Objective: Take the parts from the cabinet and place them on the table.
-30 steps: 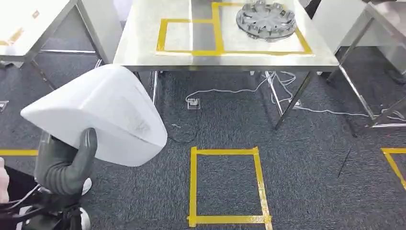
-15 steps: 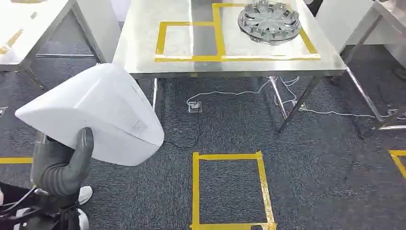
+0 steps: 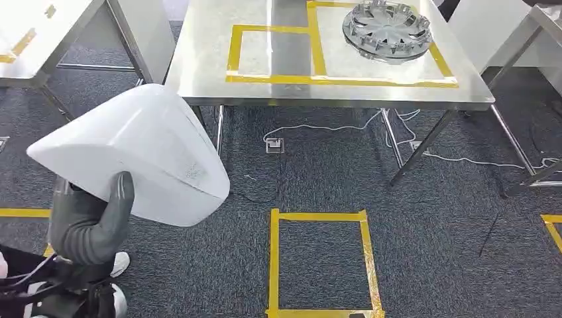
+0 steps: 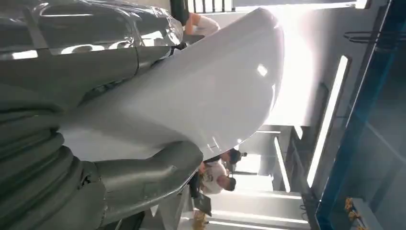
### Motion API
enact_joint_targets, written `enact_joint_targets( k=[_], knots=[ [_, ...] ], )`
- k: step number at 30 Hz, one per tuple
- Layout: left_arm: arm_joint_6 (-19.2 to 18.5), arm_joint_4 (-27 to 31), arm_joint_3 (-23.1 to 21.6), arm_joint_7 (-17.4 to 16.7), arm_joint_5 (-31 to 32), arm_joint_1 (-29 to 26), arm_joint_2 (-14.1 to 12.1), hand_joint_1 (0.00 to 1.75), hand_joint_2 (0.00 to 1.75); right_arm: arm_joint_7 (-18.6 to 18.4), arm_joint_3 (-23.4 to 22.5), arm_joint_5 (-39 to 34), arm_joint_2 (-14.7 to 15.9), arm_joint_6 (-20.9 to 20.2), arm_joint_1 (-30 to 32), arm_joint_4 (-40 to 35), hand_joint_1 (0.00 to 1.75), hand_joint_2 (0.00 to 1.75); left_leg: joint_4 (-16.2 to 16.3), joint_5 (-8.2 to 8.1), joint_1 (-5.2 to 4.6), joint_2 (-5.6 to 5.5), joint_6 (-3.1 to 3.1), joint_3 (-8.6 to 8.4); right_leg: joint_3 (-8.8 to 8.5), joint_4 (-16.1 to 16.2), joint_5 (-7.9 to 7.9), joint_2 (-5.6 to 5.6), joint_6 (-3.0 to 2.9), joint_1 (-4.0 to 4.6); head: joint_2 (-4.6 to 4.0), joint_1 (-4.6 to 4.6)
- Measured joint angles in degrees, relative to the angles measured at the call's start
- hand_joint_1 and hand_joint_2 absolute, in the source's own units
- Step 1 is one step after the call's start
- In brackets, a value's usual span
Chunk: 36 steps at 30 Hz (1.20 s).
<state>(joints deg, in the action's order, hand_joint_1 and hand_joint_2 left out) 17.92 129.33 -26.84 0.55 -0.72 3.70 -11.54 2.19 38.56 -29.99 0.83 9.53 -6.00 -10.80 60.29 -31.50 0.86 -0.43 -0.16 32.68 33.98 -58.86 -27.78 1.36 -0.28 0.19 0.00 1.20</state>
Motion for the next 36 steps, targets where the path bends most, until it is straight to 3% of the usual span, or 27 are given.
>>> enact_joint_targets(
  k=[2,7,36],
  knots=[
    [0.0,0.0,0.02,0.04,0.09,0.11,0.0,1.75,1.75,0.0,0.0,0.0,0.0,0.0,0.0,0.0,0.0,1.75,0.01,-0.05,-0.04,-0.09,0.08,-0.05,-0.1,0.11,-0.07,-0.05,0.75,-0.1,0.0,0.0],
    [0.0,0.0,0.02,0.11,0.09,0.46,0.0,1.75,1.75,0.0,0.0,-0.02,0.02,-0.02,-0.02,0.0,0.0,1.75,0.0,-0.05,-0.03,-0.22,0.08,-0.09,-0.16,0.12,-0.18,-0.13,1.16,-0.1,0.0,0.0],
    [0.0,0.0,0.02,0.13,0.11,0.57,0.0,1.75,1.75,0.0,0.0,-0.02,0.04,-0.09,-0.02,0.0,0.0,1.75,-0.25,-0.04,0.0,-0.21,0.07,-0.59,-0.48,0.11,-0.23,-0.13,1.21,-0.09,0.0,0.0]
  ],
)
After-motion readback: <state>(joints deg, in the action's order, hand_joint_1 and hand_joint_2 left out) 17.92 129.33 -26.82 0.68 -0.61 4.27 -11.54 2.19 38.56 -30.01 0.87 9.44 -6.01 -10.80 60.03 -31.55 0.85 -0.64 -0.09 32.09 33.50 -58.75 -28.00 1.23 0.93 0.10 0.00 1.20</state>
